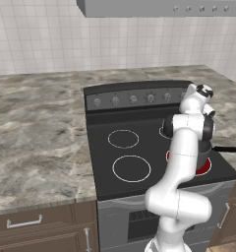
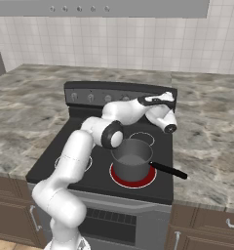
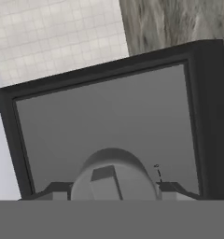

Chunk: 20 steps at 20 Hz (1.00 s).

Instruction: Turn off the front right burner of the stove.

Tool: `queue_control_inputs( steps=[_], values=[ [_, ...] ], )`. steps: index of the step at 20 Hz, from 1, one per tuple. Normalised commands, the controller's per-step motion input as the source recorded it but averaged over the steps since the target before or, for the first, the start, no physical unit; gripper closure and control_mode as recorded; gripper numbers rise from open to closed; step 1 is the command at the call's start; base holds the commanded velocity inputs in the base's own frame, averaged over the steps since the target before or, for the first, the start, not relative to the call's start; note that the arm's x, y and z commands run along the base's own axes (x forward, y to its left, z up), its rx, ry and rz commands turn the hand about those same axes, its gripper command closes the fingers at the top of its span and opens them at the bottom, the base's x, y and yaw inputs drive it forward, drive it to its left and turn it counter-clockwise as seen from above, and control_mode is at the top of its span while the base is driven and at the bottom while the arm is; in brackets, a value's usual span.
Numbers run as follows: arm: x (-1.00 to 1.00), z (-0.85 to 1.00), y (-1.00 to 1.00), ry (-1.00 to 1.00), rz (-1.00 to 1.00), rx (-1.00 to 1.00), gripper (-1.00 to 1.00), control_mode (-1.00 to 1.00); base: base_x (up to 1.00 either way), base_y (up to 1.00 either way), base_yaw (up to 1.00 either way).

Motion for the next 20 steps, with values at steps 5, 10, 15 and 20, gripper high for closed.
queue_control_inputs(
  steps=[5,10,15,20],
  values=[
    [0.0,0.0,0.0,0.0,-0.15,0.31,1.0,-1.0,0.0,0.0,0.0],
    [0.0,0.0,0.0,0.0,-0.13,0.35,1.0,-1.0,0.0,0.0,0.0],
    [0.0,0.0,0.0,0.0,-0.13,0.39,1.0,-1.0,0.0,0.0,0.0],
    [-0.04,0.0,0.0,0.0,-0.12,0.44,1.0,-1.0,0.0,0.0,0.0]
  ],
)
